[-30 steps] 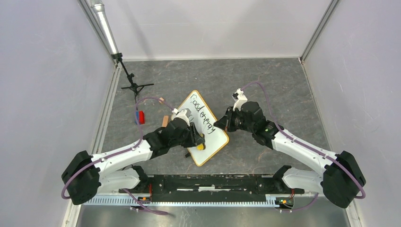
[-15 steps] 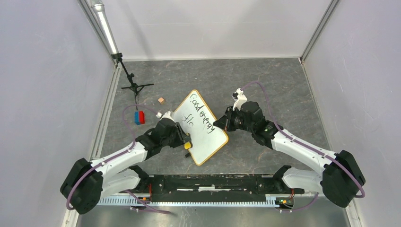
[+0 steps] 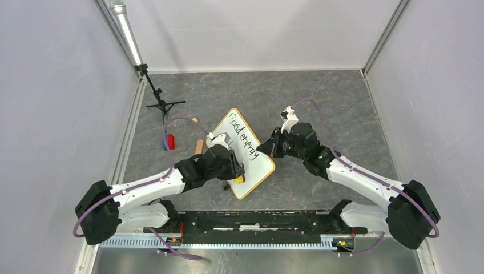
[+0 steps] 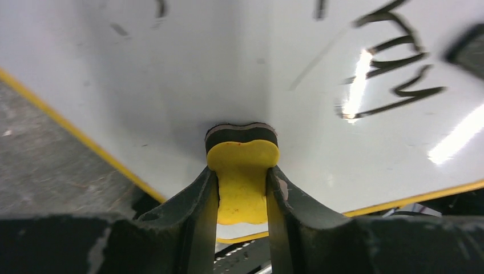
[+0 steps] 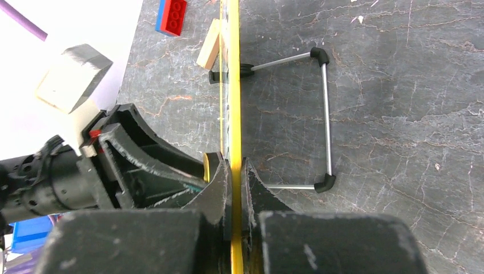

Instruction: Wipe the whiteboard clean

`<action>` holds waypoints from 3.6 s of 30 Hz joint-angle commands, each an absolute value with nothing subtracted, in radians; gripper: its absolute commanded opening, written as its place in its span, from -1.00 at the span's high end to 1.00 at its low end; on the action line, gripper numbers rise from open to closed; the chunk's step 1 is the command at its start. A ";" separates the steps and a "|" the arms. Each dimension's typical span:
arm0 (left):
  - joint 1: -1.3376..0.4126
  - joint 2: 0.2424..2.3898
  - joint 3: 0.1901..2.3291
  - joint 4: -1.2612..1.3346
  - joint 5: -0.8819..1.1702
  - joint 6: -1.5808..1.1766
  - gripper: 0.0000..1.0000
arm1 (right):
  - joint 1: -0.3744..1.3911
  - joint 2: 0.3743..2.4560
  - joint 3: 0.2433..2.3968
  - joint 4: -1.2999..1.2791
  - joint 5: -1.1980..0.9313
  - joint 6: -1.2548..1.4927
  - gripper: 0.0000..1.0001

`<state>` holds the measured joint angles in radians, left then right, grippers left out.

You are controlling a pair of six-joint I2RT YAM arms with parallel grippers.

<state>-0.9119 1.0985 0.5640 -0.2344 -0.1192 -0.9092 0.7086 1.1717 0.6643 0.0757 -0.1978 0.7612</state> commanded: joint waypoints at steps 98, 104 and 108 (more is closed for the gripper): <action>-0.515 1.411 0.827 -0.065 0.154 -0.823 0.63 | 0.764 1.235 0.689 0.126 -0.225 0.758 1.00; -0.520 1.379 0.744 -0.097 0.069 -0.813 0.67 | 0.764 1.242 0.694 0.132 -0.229 0.756 1.00; -0.620 1.401 0.818 -0.134 0.022 -0.811 0.67 | 0.767 1.245 0.694 0.133 -0.227 0.759 1.00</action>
